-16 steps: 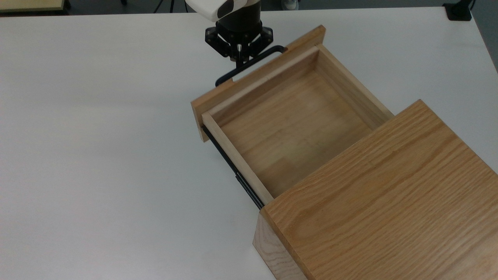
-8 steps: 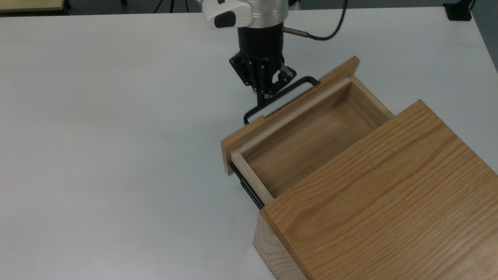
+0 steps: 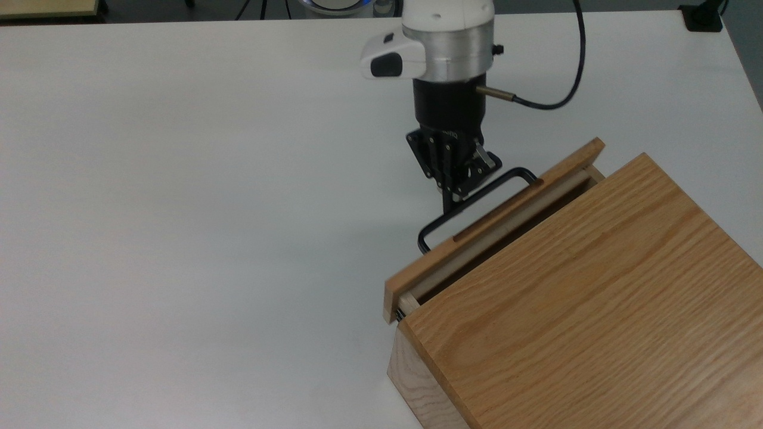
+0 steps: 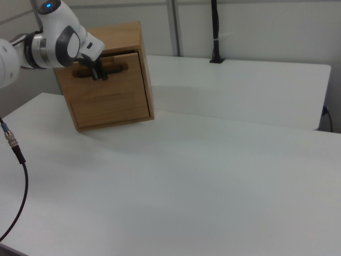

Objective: Close the drawer by sliding it
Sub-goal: 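Push the drawer handle with the gripper into the wooden cabinet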

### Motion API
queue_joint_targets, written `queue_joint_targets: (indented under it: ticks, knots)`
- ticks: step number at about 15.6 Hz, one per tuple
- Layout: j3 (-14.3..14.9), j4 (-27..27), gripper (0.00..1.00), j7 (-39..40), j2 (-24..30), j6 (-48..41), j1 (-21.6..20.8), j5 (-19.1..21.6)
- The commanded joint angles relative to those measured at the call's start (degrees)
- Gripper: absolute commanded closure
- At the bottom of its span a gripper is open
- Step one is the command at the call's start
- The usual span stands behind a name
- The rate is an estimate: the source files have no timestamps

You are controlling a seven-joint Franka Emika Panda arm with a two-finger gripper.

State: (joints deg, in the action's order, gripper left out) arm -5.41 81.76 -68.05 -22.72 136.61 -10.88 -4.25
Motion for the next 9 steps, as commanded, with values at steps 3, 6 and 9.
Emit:
queue_joint_targets:
  ticks: [3,6,9]
  knots:
    - [0.57,-2.49,1.0,-10.35,-3.03,7.62,-0.99,-1.72]
    - [0.49,-1.96,1.0,-9.47,-2.6,7.62,-0.29,-2.16]
    - [0.4,1.62,1.0,-3.86,0.81,6.83,2.61,-2.07]
